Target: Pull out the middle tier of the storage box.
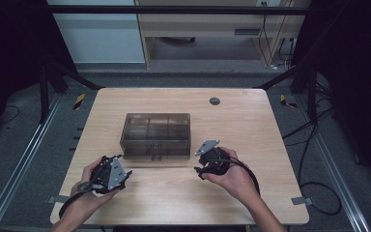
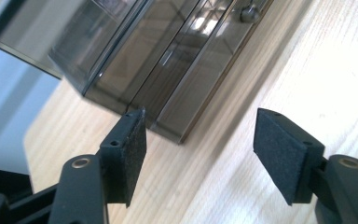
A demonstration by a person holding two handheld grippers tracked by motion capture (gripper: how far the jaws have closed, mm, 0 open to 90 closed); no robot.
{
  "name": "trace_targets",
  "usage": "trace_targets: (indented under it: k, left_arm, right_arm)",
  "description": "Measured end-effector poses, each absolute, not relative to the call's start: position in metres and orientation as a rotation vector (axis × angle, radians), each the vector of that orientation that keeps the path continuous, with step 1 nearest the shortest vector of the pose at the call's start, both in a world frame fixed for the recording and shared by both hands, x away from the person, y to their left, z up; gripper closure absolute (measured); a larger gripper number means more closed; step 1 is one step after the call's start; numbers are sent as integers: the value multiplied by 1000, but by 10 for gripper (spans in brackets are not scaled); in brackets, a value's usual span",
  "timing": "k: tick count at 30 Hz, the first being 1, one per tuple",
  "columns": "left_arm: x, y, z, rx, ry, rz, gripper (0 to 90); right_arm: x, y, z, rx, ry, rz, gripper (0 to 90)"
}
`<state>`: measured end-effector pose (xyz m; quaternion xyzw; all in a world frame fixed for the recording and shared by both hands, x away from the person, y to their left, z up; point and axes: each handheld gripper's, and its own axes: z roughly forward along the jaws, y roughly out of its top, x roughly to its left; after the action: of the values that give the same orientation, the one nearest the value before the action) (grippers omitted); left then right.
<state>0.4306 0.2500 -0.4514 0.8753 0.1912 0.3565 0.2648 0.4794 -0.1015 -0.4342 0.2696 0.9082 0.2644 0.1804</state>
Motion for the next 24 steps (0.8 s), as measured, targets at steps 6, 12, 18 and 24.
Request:
trace_targets:
  k: [6, 12, 18, 24]
  left_arm:
    - [439, 270, -445, 2378, 543, 868, 366]
    - [449, 283, -441, 2407, 556, 744, 392]
    - [459, 288, -436, 2433, 539, 640, 447]
    - [473, 286, -433, 2478, 510, 563, 526]
  right_arm:
    - [484, -95, -426, 706, 2601, 710, 508]
    - [490, -90, -420, 655, 2626, 695, 597]
    - [495, -86, -418, 611, 2658, 666, 681]
    - [501, -80, -416, 582, 2688, 644, 750]
